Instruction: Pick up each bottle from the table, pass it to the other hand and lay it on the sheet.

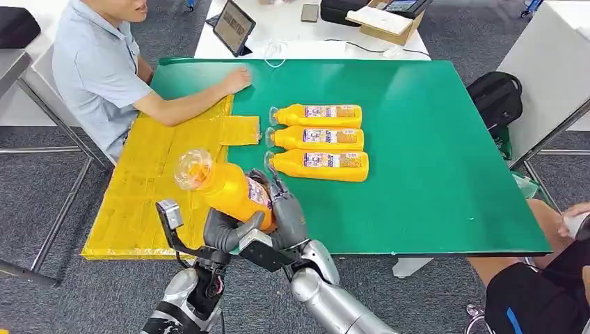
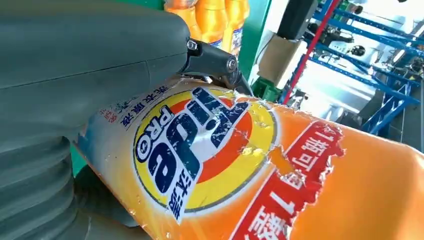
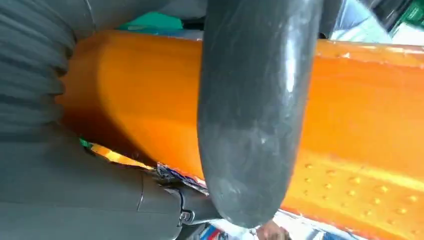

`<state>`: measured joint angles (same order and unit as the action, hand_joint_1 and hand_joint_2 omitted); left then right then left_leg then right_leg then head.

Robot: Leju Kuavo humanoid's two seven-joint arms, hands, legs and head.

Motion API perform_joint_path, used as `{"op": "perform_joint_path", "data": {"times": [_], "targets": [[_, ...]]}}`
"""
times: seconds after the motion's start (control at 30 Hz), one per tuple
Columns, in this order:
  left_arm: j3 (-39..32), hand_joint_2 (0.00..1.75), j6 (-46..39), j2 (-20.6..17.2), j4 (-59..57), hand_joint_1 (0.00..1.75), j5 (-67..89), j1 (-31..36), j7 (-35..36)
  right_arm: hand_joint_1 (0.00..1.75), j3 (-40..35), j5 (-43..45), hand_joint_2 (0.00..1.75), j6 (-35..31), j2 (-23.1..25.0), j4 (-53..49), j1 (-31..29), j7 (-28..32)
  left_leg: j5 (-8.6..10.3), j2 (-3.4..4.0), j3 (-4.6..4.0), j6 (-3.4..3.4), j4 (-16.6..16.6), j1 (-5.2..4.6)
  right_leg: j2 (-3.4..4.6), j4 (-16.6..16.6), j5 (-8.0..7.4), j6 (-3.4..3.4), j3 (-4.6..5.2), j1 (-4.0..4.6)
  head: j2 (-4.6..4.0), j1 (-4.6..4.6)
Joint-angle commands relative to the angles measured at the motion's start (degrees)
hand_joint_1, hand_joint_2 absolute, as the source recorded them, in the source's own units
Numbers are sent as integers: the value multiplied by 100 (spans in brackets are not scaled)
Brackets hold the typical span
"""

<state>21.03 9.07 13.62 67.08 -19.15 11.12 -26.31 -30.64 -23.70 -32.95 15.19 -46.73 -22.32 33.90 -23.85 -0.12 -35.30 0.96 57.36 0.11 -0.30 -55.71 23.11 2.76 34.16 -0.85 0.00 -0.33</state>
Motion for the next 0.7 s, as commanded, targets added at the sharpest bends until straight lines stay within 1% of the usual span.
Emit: {"op": "perform_joint_path", "data": {"times": [0.03, 0.07, 0.1, 0.13, 0.17, 0.2, 0.23, 0.27, 0.3, 0.33, 0.37, 0.4, 0.43, 0.5, 0.6, 0.67, 0.7], "targets": [[126, 175, -78, 31, -271, 175, -38, 344, 80, 0, 438, -203, 175, -581, -271, -377, 73, -104, -2, -16, 9, -2, 0, 2, -16, 0, 7, -6, -15, 2, 0, -2], [65, 175, -145, 50, -299, 175, -58, 353, 84, 0, 692, -356, 175, -705, -253, -596, 160, -52, -8, -21, 22, -3, 2, 3, -20, 0, 14, -10, -30, 4, 0, 0], [-51, 175, -348, 89, -373, 175, -58, 392, 89, 0, 1474, -705, 175, -705, 2, -1084, 441, 311, -5, -18, 16, -4, 1, 3, -18, 1, 10, -9, -22, 4, 0, -2], [-75, 175, -440, 91, -386, 175, -19, 403, 75, 0, 1608, -719, 175, -705, 55, -1159, 475, 388, -2, -20, 13, -3, -1, 2, -19, 2, 8, -8, -19, 3, 0, 0], [-125, 175, -632, 83, -438, 175, 103, 452, -9, 0, 1771, -752, 175, -705, 75, -1408, 560, 457, -8, -30, 14, -6, 5, 4, -28, -5, 17, -12, -24, 4, 0, -2], [-192, 175, -896, 76, -469, 175, 248, 475, -114, 0, 2029, -776, 175, -705, 170, -1724, 689, 610, -5, -22, 12, -5, 2, 2, -20, -2, 12, -10, -19, 3, 0, 0], [-292, 175, -1017, 64, -526, 175, 257, 505, -109, 0, 2137, -748, 175, -705, 193, -2177, 849, 610, -2, -18, 4, -4, 2, 1, -16, -4, 8, -8, -9, 1, 0, 2], [-397, 175, -1095, 33, -590, 175, 268, 539, -121, 0, 2163, -722, 175, -705, 167, -2431, 960, 610, -10, -19, 14, -7, 6, 3, -17, -8, 15, -12, -21, 4, 0, 0], [-523, 175, -1618, -4, -622, 175, 595, 557, -352, 0, 2287, -760, 175, -705, 193, -2959, 1138, 610, -7, -11, 5, -5, 2, 0, -8, -6, 9, -9, -11, 1, 0, 0], [-523, 175, -1618, -4, -622, 175, 595, 557, -352, 0, 2287, -760, 175, -705, 193, -2959, 1138, 610, -4, -15, 4, -5, -1, 0, -11, -2, 8, -8, -11, 1, 0, -2], [-650, 175, -1597, -87, -636, 175, 594, 584, -353, 0, 2239, -685, 0, -705, 125, -3173, 1251, 610, -3, -15, 4, -4, -1, 0, -11, -1, 6, -7, -11, 1, 0, 2], [-650, 175, -1597, -87, -636, 175, 594, 584, -353, 0, 2239, -685, 0, -705, 125, -3173, 1251, 610, -8, -16, 16, -7, -2, 1, -11, -2, 12, -12, -24, 3, 0, 0], [-775, 175, -2073, -121, -636, 175, 933, 633, -428, 0, 2328, -629, 0, -705, 189, -3598, 1364, 610, -4, -7, 8, -4, -5, -3, -5, 0, 5, -7, -13, -1, 0, 2], [-912, 175, -2437, -229, -737, 175, 1309, 726, -442, 0, 2421, -590, 0, -705, 237, -4063, 1533, 610, -8, -6, 7, -6, 1, 2, -4, -4, 7, -9, -11, 3, 0, -2], [-1053, 175, -2814, -420, -1018, 175, 1831, 943, -464, 0, 2410, -403, 0, -705, 196, -4411, 1678, 610, -7, -18, 9, -7, -1, 1, -16, -5, 12, -11, -14, 2, 0, 0], [-1132, 175, -2789, -438, -1075, 175, 1847, 991, -443, 0, 2406, -339, 0, -705, 181, -4353, 1677, 610, -9, -8, 16, -7, -2, 3, -6, 0, 10, -12, -20, 5, 0, 0], [-1174, 175, -2603, -497, -1132, 175, 1665, 1072, -358, 0, 2373, -110, 0, -705, 113, -4176, 1619, 610, -6, -10, 11, -6, -3, 3, -8, 1, 7, -9, -16, 4, 0, 0]]}}
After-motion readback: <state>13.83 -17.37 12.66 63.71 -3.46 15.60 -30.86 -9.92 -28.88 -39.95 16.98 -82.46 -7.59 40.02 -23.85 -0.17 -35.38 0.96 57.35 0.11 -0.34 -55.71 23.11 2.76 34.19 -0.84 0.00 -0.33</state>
